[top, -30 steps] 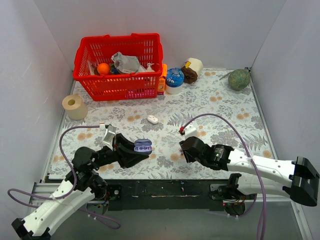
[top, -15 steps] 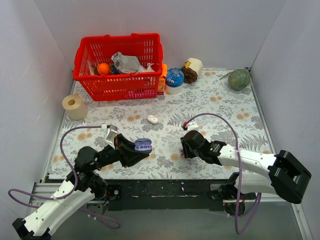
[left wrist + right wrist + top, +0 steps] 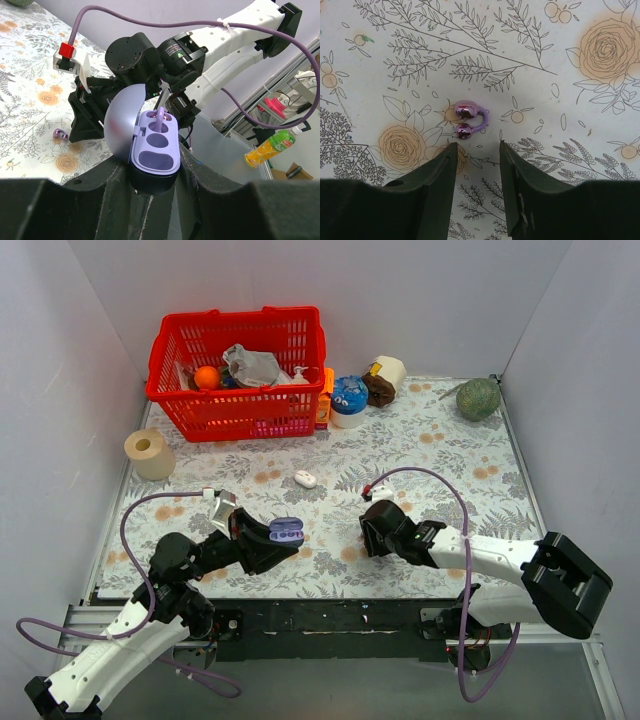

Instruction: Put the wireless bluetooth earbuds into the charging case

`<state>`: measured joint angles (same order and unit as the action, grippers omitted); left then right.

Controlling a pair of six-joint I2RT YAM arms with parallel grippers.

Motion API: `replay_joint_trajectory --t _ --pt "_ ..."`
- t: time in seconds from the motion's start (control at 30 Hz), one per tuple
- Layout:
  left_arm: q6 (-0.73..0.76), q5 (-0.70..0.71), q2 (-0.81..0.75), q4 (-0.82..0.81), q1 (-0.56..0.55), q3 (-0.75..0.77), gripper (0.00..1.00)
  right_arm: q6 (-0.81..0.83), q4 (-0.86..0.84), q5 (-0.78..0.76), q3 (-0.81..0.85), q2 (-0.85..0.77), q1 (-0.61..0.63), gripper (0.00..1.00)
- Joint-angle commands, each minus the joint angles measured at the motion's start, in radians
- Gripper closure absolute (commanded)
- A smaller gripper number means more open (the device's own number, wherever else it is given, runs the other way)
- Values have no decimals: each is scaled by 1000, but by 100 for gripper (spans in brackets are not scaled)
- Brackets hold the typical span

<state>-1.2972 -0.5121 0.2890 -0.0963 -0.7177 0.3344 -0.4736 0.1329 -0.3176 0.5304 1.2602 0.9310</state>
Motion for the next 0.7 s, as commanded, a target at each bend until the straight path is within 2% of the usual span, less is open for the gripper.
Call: replay_joint_trajectory --t 0.0,0.37,0.67 --pt "13 11 -7 10 -5 5 100 16 -42 0 -3 5 -12 54" --pt "9 1 -16 7 -5 2 100 35 -52 -12 -9 -137 -23 51" --pt "12 1 1 7 -5 5 100 52 -44 18 29 -25 -72 53"
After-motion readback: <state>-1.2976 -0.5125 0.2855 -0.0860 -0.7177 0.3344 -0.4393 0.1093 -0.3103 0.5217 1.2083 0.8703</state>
